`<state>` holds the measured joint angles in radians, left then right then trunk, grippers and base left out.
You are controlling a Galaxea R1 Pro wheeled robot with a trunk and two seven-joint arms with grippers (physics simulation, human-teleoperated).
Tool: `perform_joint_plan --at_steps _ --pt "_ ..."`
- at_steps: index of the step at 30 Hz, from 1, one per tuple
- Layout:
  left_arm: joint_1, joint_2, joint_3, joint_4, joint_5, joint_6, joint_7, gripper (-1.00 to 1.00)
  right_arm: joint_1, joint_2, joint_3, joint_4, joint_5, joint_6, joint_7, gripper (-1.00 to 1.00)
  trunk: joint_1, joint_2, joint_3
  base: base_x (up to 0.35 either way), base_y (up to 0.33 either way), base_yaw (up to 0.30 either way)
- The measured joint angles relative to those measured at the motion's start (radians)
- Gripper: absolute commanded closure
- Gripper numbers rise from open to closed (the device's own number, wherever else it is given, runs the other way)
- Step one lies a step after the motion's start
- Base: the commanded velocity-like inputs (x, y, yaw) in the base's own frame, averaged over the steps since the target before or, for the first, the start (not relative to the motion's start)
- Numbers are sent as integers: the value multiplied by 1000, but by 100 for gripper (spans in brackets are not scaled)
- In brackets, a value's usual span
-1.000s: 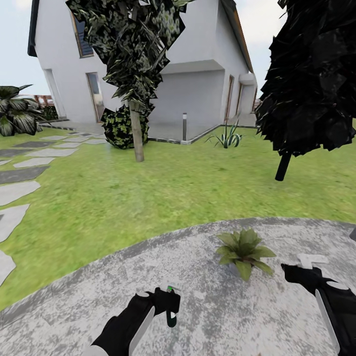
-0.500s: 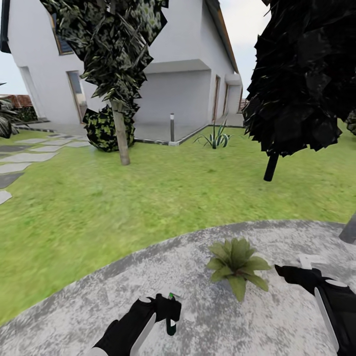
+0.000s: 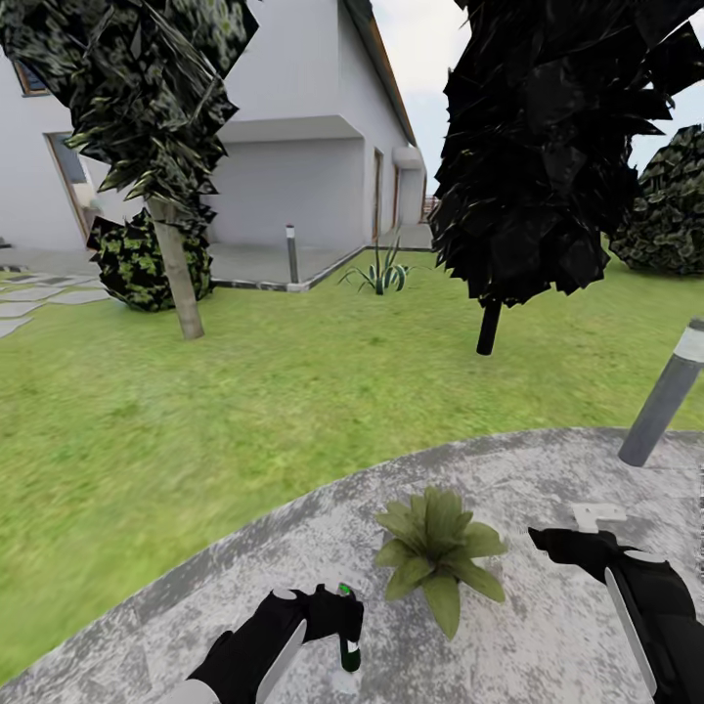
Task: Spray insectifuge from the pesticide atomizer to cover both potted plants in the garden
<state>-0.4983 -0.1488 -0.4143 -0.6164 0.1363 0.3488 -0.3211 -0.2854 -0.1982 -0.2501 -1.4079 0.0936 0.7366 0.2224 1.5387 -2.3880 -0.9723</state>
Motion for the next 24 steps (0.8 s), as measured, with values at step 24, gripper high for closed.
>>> perform_joint_plan --at_steps 24 --pt "1 9 -49 123 -29 -8 112 100 -2 0 32 4 -3 -11 2 -100 0 0 0 124 0 -113"
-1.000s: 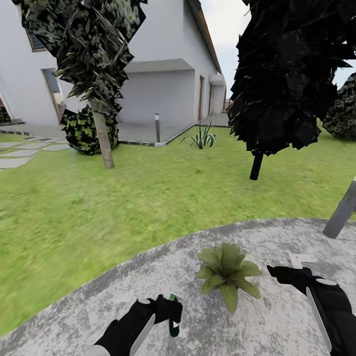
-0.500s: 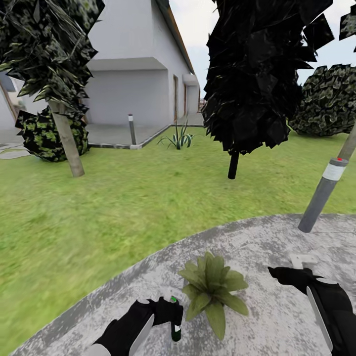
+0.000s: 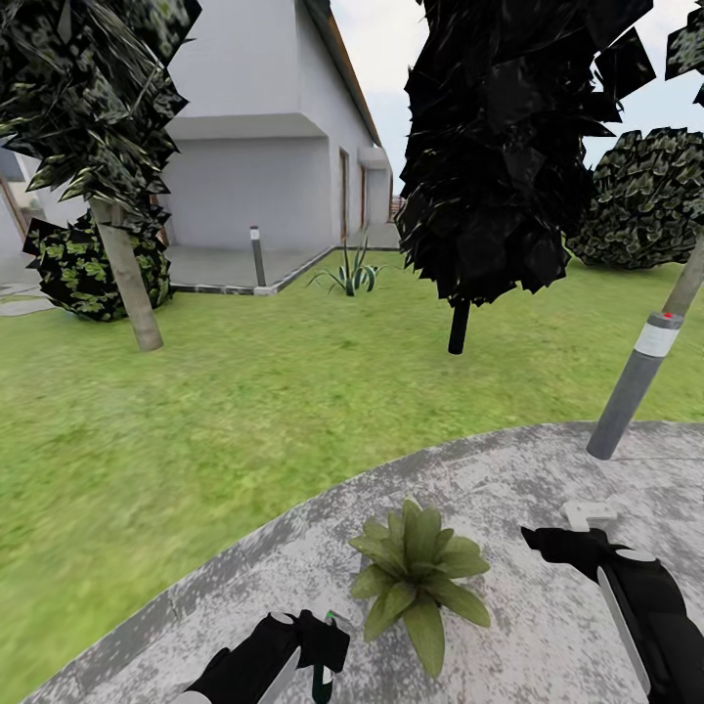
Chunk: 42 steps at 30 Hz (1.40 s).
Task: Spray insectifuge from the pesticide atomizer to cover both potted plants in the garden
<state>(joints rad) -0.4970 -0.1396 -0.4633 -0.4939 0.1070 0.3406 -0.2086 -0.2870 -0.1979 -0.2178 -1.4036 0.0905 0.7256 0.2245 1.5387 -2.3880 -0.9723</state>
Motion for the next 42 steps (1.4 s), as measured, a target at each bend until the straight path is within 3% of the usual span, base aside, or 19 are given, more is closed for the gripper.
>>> perform_joint_plan --at_steps 16,24,32,34,37,38,42 --pt "0 -1 1 0 -1 0 0 100 0 0 0 0 0 0 0 -100 0 0 0 0 0 -6" --pt "0 -12 1 -8 3 10 5 100 0 0 0 0 0 1 1 -100 0 0 0 0 0 -262" --pt "-2 -16 5 -15 13 26 51 100 0 0 0 0 0 1 0 -100 0 0 0 0 0 -289" --pt "-4 -17 7 -16 69 31 80 100 0 0 0 0 0 0 0 -100 0 0 0 0 0 -152" --pt "-16 -16 7 -23 195 38 196 100 0 0 5 0 0 0 1 -100 0 0 0 0 0 -31" --pt "-17 -16 6 -33 216 39 223 100 0 0 11 0 0 0 1 -100 0 0 0 0 0 -9" --pt "-18 -16 6 -70 240 72 251 100 0 0 19 0 0 0 0 -100 0 0 0 0 0 -2"
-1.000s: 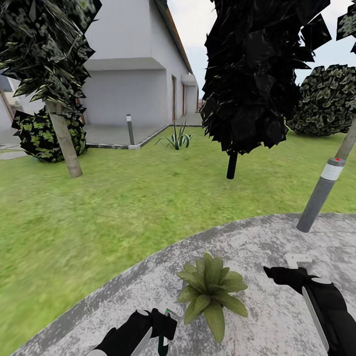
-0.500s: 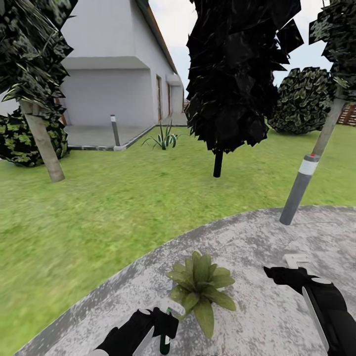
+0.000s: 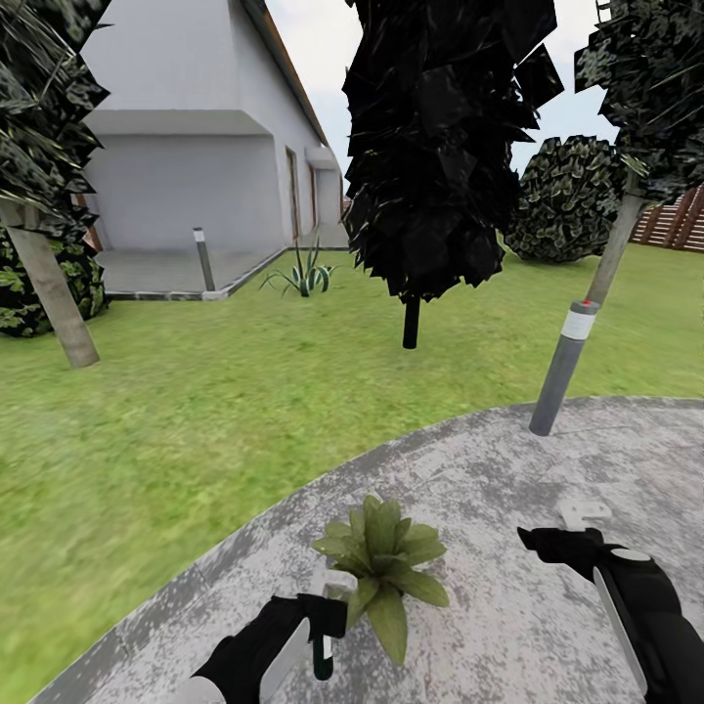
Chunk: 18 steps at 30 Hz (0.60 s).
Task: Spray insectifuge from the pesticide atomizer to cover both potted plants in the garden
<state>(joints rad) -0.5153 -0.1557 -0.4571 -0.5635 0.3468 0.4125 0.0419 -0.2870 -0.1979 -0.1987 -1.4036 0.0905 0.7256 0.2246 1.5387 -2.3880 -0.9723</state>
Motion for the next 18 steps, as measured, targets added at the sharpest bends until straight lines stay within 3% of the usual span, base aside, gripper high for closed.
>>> perform_joint_plan --at_steps 4,11,18 --pt "0 1 0 -25 8 25 1 100 0 0 1 0 0 0 0 -100 0 0 0 0 0 0" --pt "-1 4 1 -70 11 143 -7 100 0 0 1 0 0 0 -1 -100 0 0 0 0 0 0" --pt "-2 11 9 -81 9 153 -8 100 0 0 1 1 0 0 -1 -100 0 0 0 -10 -2 0"
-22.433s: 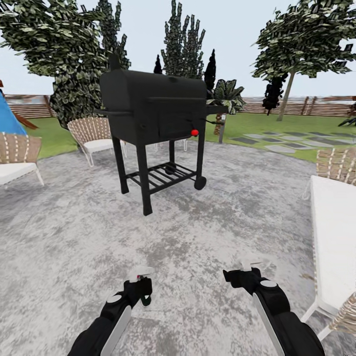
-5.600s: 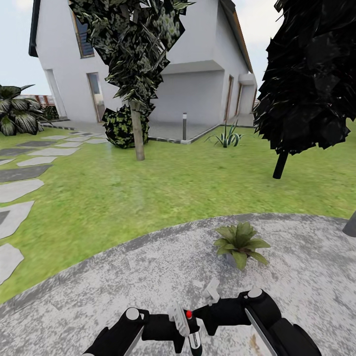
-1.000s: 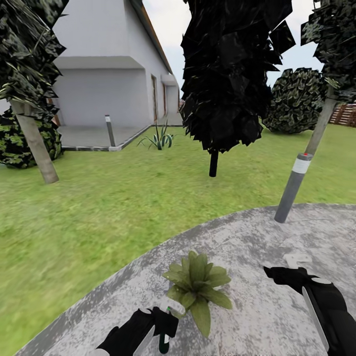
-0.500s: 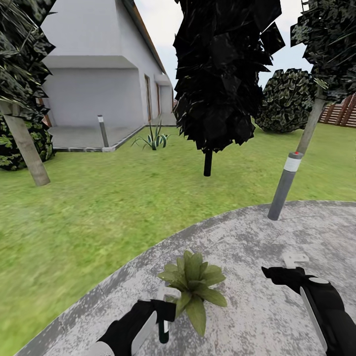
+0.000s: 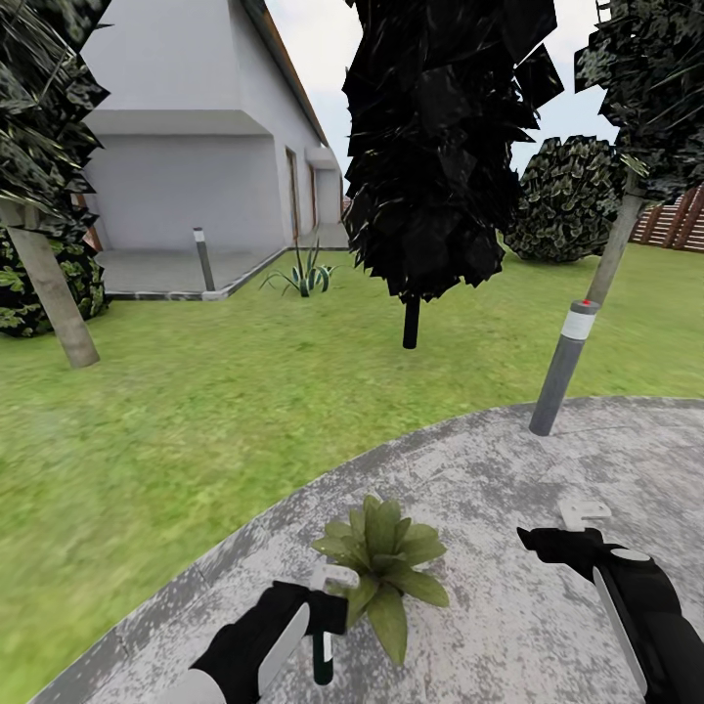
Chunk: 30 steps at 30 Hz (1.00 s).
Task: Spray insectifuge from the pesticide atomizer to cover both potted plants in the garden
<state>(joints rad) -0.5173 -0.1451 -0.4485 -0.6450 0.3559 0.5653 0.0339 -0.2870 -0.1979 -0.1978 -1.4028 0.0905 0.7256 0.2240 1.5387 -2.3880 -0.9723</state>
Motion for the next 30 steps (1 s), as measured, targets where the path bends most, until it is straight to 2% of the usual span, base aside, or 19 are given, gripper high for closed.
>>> perform_joint_plan --at_steps 2,8,13,17,18,19,21,26,27,28,30 --pt "0 0 15 1 0 -2 3 100 0 0 0 -1 0 0 0 -100 0 0 0 -183 -113 0" --pt "0 0 17 9 0 -4 5 100 0 0 0 0 0 0 0 -100 0 0 0 -107 -76 0" --pt "0 -9 16 12 1 -4 7 100 0 0 1 -1 0 0 0 -100 0 0 0 -3 -2 0" --pt "-1 -17 15 -18 3 -3 -9 100 0 0 1 -1 0 0 0 -100 0 0 0 0 0 0" --pt "-1 -18 15 -37 22 -2 -10 100 0 0 1 -1 0 0 0 -100 0 0 0 0 0 0" --pt "0 -18 14 -70 96 0 -6 100 0 0 1 -1 0 0 0 -100 0 0 0 0 0 0" --pt "0 -16 12 -96 154 2 1 100 0 0 1 -1 0 0 0 -100 0 0 0 0 0 0" --pt "0 -17 11 -136 203 8 5 100 0 0 1 -1 0 0 0 -100 0 0 0 0 0 0" --pt "0 -16 11 -140 242 10 14 100 0 0 2 -1 0 0 0 -100 0 0 0 0 0 0" --pt "-2 -16 11 -142 302 21 49 100 0 0 2 -1 0 0 0 -100 0 0 0 0 0 0" --pt "-12 -16 11 -143 381 38 142 100 0 0 2 -1 0 1 0 -100 0 0 0 0 0 0"
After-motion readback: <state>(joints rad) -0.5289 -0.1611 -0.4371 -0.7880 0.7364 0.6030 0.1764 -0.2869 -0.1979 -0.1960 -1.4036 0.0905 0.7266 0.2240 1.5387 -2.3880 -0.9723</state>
